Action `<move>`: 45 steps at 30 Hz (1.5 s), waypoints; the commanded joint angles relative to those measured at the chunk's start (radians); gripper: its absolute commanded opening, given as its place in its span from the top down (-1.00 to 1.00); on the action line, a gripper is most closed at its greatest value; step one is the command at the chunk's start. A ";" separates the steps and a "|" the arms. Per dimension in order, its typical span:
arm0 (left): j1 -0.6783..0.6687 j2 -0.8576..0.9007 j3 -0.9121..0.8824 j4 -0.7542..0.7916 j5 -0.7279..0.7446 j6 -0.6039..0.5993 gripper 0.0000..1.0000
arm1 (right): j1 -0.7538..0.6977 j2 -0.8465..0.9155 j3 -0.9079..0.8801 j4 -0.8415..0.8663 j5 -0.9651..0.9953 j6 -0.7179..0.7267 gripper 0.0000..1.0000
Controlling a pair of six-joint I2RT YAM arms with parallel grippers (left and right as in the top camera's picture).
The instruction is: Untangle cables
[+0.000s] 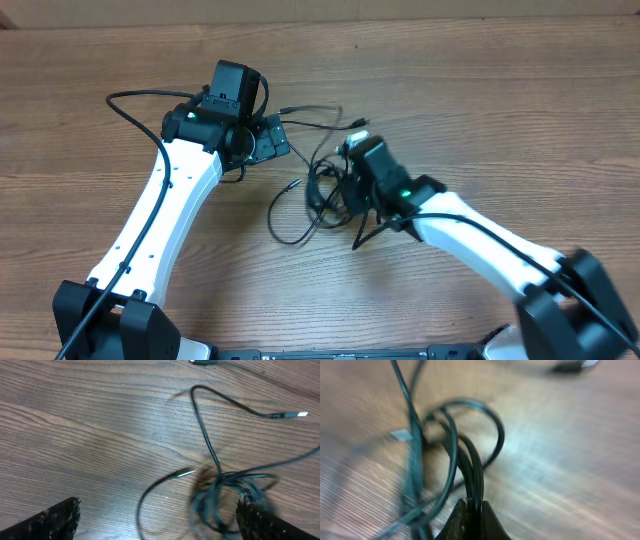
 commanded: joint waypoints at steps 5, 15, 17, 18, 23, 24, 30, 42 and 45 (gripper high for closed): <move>-0.002 -0.015 -0.002 0.002 -0.013 -0.009 -0.99 | -0.029 -0.124 0.046 -0.066 0.021 0.016 0.93; -0.002 -0.015 -0.002 0.002 -0.013 -0.009 -0.99 | -0.029 -0.124 0.046 -0.078 0.021 0.016 0.93; -0.002 -0.015 -0.002 0.002 -0.013 -0.009 -1.00 | -0.029 -0.124 0.046 -0.078 0.021 0.016 0.92; -0.002 -0.015 -0.002 0.002 -0.013 -0.009 -0.99 | -0.029 -0.124 0.046 -0.078 0.021 0.016 0.93; -0.002 -0.015 -0.002 0.002 -0.013 -0.010 -0.99 | -0.029 -0.124 0.046 -0.079 0.021 0.017 0.93; -0.002 -0.015 -0.002 0.002 -0.013 -0.009 -0.99 | -0.029 -0.124 0.046 -0.079 0.020 0.017 0.92; -0.002 -0.015 -0.002 0.002 -0.013 -0.009 -0.99 | -0.030 -0.124 0.046 -0.079 0.018 0.022 0.92; -0.002 -0.015 -0.002 0.002 -0.013 -0.009 -0.98 | -0.030 -0.124 0.046 -0.087 0.018 0.091 0.93; -0.002 -0.015 -0.002 0.002 -0.013 -0.009 -0.99 | -0.034 -0.124 0.046 -0.109 0.017 0.158 0.93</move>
